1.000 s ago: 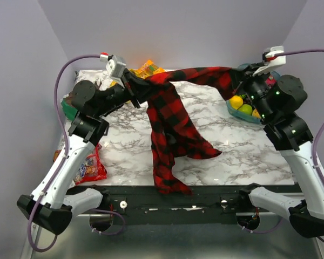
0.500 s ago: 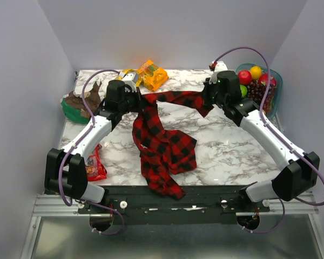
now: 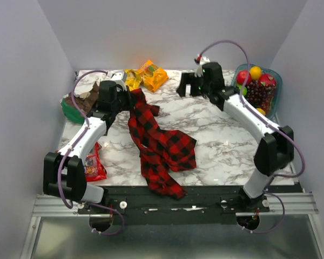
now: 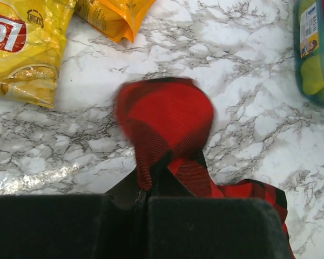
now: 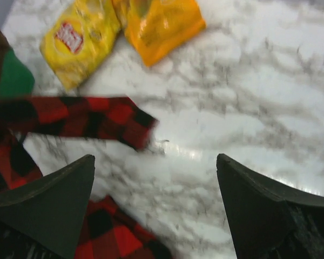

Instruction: Pin the brooch onto the clothing

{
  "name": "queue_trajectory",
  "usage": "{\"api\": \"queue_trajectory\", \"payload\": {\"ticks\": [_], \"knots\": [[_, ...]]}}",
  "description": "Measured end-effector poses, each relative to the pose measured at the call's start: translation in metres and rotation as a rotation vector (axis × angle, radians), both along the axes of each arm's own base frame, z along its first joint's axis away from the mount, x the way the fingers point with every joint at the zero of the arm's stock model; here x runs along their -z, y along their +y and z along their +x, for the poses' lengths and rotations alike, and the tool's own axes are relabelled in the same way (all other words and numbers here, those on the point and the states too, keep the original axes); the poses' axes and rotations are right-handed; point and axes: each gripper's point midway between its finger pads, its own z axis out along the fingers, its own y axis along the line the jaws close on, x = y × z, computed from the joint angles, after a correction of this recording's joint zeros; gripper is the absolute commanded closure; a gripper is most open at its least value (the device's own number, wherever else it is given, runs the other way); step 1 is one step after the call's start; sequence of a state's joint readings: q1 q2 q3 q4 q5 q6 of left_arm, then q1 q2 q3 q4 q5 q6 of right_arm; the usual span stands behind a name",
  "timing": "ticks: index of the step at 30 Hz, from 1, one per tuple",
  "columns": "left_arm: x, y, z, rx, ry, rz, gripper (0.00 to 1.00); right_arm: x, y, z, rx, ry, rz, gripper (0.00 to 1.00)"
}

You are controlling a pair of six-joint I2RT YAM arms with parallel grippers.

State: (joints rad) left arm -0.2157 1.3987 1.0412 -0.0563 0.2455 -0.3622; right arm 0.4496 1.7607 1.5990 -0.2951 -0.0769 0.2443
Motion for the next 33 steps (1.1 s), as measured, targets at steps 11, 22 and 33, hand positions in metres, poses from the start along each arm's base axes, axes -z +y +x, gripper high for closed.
{"api": "queue_trajectory", "payload": {"ticks": [11, 22, 33], "knots": [[0.022, 0.012, 0.005, -0.029, 0.078, 0.013, 1.0, 0.112, -0.058, -0.179, -0.002, 0.319, 0.059, 0.03], [0.023, 0.013, 0.005, -0.029, 0.082, 0.015, 1.0, 0.168, -0.046, -0.248, -0.058, 0.528, 0.129, 0.09], [0.023, 0.014, 0.005, -0.026, 0.077, 0.028, 1.0, 0.192, -0.028, -0.251, -0.085, 0.585, 0.137, 0.22]]}}
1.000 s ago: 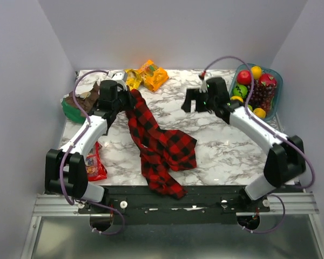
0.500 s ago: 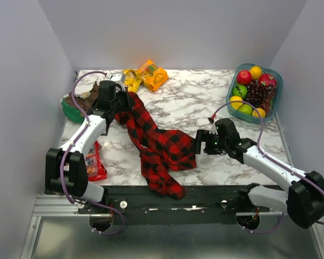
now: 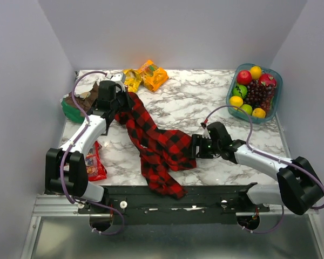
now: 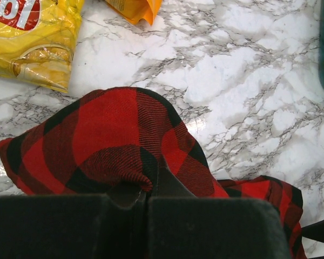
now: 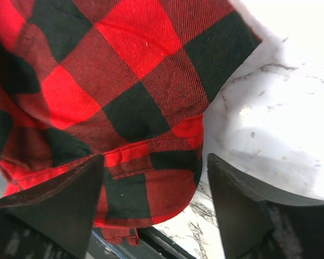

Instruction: Pin the brooch onto the clothing

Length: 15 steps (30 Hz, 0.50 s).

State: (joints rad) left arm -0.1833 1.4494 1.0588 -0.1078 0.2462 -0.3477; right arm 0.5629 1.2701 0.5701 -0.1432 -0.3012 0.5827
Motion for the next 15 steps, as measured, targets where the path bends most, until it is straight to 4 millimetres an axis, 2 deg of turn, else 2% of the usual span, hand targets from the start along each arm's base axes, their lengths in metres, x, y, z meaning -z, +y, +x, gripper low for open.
{"api": "queue_trajectory", "payload": {"ticks": [3, 4, 6, 7, 10, 13, 15], "knots": [[0.0, 0.0, 0.0, 0.0, 0.0, 0.001, 1.0, 0.007, 0.002, 0.0, -0.003, 0.011, -0.004, 0.35], [0.0, 0.0, 0.0, 0.001, -0.001, 0.002, 1.0, 0.008, 0.003, 0.0, -0.004, 0.012, -0.003, 0.48], [0.0, 0.001, 0.0, 0.0, -0.002, 0.003, 1.0, 0.011, 0.005, 0.002, -0.007, 0.01, 0.001, 0.6], [0.0, 0.001, 0.0, 0.001, -0.002, 0.004, 1.0, 0.011, 0.006, 0.002, -0.008, 0.012, 0.004, 0.78], [-0.001, 0.002, 0.0, -0.002, -0.007, 0.01, 1.0, 0.009, 0.007, 0.005, -0.009, -0.003, 0.011, 0.99], [-0.008, 0.002, -0.001, -0.003, -0.024, 0.009, 1.0, -0.001, 0.006, 0.007, -0.008, -0.035, 0.018, 0.99], [-0.02, 0.003, -0.004, -0.003, -0.053, 0.003, 1.0, -0.018, 0.006, 0.011, -0.002, -0.077, 0.025, 0.99]]}}
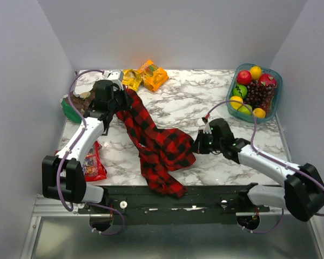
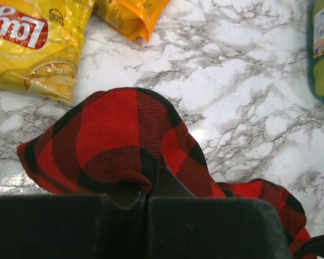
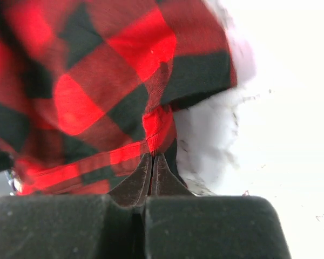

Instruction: Pin the brooch onto the clothing

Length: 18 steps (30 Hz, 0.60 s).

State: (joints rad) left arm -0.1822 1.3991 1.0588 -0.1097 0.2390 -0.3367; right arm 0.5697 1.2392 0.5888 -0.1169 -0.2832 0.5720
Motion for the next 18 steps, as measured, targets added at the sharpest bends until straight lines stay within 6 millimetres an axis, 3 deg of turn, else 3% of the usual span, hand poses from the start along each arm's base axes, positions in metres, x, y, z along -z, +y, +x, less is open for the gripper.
{"api": "queue_trajectory", "payload": {"ticks": [3, 8, 13, 18], "knots": [[-0.023, 0.001, -0.005, 0.0, -0.058, -0.009, 1.0, -0.051, 0.0, 0.014, 0.014, -0.129, 0.03, 0.99], [-0.073, 0.005, -0.015, -0.004, -0.177, -0.026, 1.0, -0.165, -0.009, 0.03, 0.055, -0.414, 0.099, 0.99], [-0.157, 0.007, -0.027, -0.007, -0.354, -0.066, 1.0, -0.273, -0.04, 0.018, 0.124, -0.663, 0.124, 0.99], [-0.246, 0.008, -0.066, 0.005, -0.559, -0.164, 1.0, -0.386, -0.08, -0.007, 0.209, -0.923, 0.151, 0.99]]}}
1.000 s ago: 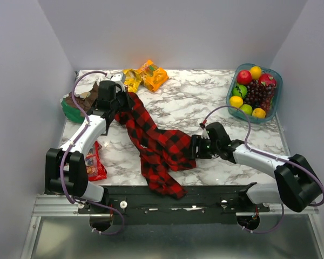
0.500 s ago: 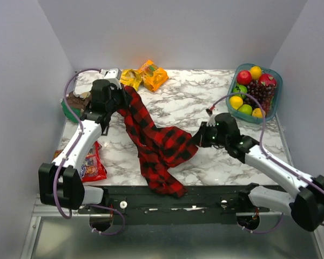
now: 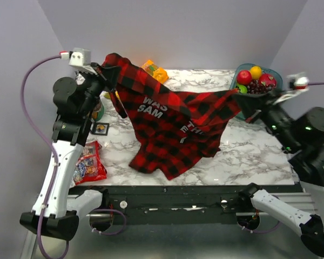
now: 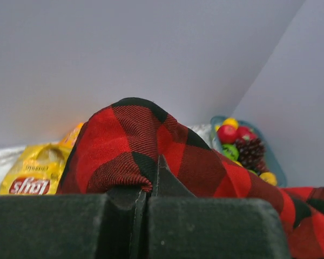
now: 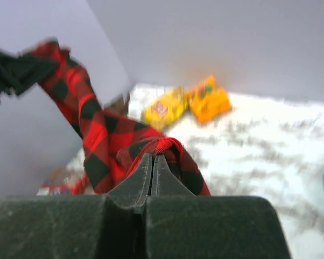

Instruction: Pin the brooch onto the clothing

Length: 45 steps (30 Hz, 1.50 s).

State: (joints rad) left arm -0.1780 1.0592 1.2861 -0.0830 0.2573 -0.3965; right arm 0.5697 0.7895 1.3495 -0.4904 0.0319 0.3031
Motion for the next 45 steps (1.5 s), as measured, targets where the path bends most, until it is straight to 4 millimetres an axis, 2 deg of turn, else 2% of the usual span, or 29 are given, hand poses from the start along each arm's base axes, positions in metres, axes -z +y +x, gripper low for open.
{"api": "queue_trajectory", "payload": {"ticks": [3, 6, 9, 14, 19, 22, 25, 26, 28, 29, 30, 31, 32, 33, 34, 35, 36, 37, 38, 39, 40, 41, 42, 44, 45], "knots": [[-0.043, -0.001, -0.028, 0.033, -0.111, -0.057, 1.0, -0.073, -0.027, -0.027, 0.042, -0.173, 0.047, 0.99], [-0.069, -0.001, -0.053, 0.063, -0.186, -0.101, 1.0, -0.123, -0.05, -0.058, 0.058, -0.316, 0.09, 0.99], [-0.083, 0.0, -0.072, 0.081, -0.228, -0.125, 1.0, -0.153, -0.066, -0.081, 0.073, -0.419, 0.117, 0.99], [-0.098, 0.001, -0.1, 0.111, -0.275, -0.153, 1.0, -0.172, -0.076, -0.093, 0.088, -0.485, 0.113, 0.99], [-0.099, 0.0, -0.113, 0.134, -0.263, -0.205, 1.0, -0.174, -0.078, -0.088, 0.119, -0.5, 0.085, 0.99], [-0.086, -0.004, -0.1, 0.146, -0.203, -0.229, 1.0, -0.174, -0.079, -0.066, 0.19, -0.49, 0.049, 0.99], [-0.045, -0.015, -0.05, 0.144, -0.056, -0.223, 1.0, -0.165, -0.066, -0.018, 0.266, -0.437, -0.025, 0.99], [-0.025, -0.018, -0.031, 0.137, 0.003, -0.217, 1.0, -0.157, -0.06, 0.004, 0.291, -0.405, -0.062, 0.99], [0.025, -0.023, 0.013, 0.113, 0.147, -0.201, 0.97, -0.133, -0.047, 0.057, 0.33, -0.33, -0.141, 0.99], [0.053, -0.024, 0.034, 0.097, 0.219, -0.195, 0.81, -0.118, -0.045, 0.089, 0.354, -0.283, -0.176, 0.99], [0.094, -0.022, 0.061, 0.07, 0.326, -0.19, 0.62, -0.094, -0.043, 0.128, 0.373, -0.213, -0.211, 0.99], [0.124, -0.019, 0.078, 0.049, 0.4, -0.19, 0.3, -0.072, -0.045, 0.162, 0.39, -0.154, -0.231, 0.99], [0.158, -0.014, 0.095, 0.02, 0.482, -0.189, 0.21, -0.051, -0.045, 0.193, 0.392, -0.099, -0.247, 0.92], [0.189, -0.009, 0.108, -0.01, 0.549, -0.186, 0.16, -0.024, -0.044, 0.227, 0.388, -0.028, -0.266, 0.72], [0.213, -0.005, 0.117, -0.035, 0.607, -0.194, 0.07, 0.008, -0.043, 0.263, 0.379, 0.048, -0.284, 0.44], [0.242, -0.001, 0.124, -0.057, 0.676, -0.185, 0.05, 0.034, -0.039, 0.295, 0.355, 0.106, -0.287, 0.14], [0.262, 0.002, 0.129, -0.076, 0.724, -0.179, 0.04, 0.061, -0.035, 0.323, 0.333, 0.162, -0.291, 0.04], [0.279, 0.003, 0.132, -0.087, 0.764, -0.171, 0.01, 0.09, -0.03, 0.347, 0.303, 0.222, -0.304, 0.0], [0.288, 0.002, 0.132, -0.089, 0.787, -0.166, 0.01, 0.116, -0.026, 0.368, 0.277, 0.269, -0.308, 0.0], [0.295, -0.001, 0.131, -0.086, 0.807, -0.15, 0.01, 0.144, -0.021, 0.384, 0.246, 0.32, -0.309, 0.0], [0.297, -0.008, 0.128, -0.075, 0.815, -0.132, 0.01, 0.174, -0.017, 0.39, 0.215, 0.381, -0.314, 0.0], [0.294, -0.015, 0.126, -0.061, 0.812, -0.109, 0.01, 0.206, -0.013, 0.385, 0.181, 0.463, -0.319, 0.0], [0.289, -0.024, 0.124, -0.039, 0.796, -0.083, 0.01, 0.233, -0.01, 0.376, 0.152, 0.532, -0.323, 0.0], [0.277, -0.043, 0.118, 0.005, 0.763, -0.039, 0.01, 0.263, -0.007, 0.353, 0.116, 0.617, -0.32, 0.0], [0.271, -0.051, 0.113, 0.029, 0.745, -0.012, 0.01, 0.278, -0.008, 0.331, 0.1, 0.668, -0.317, 0.0]]}}
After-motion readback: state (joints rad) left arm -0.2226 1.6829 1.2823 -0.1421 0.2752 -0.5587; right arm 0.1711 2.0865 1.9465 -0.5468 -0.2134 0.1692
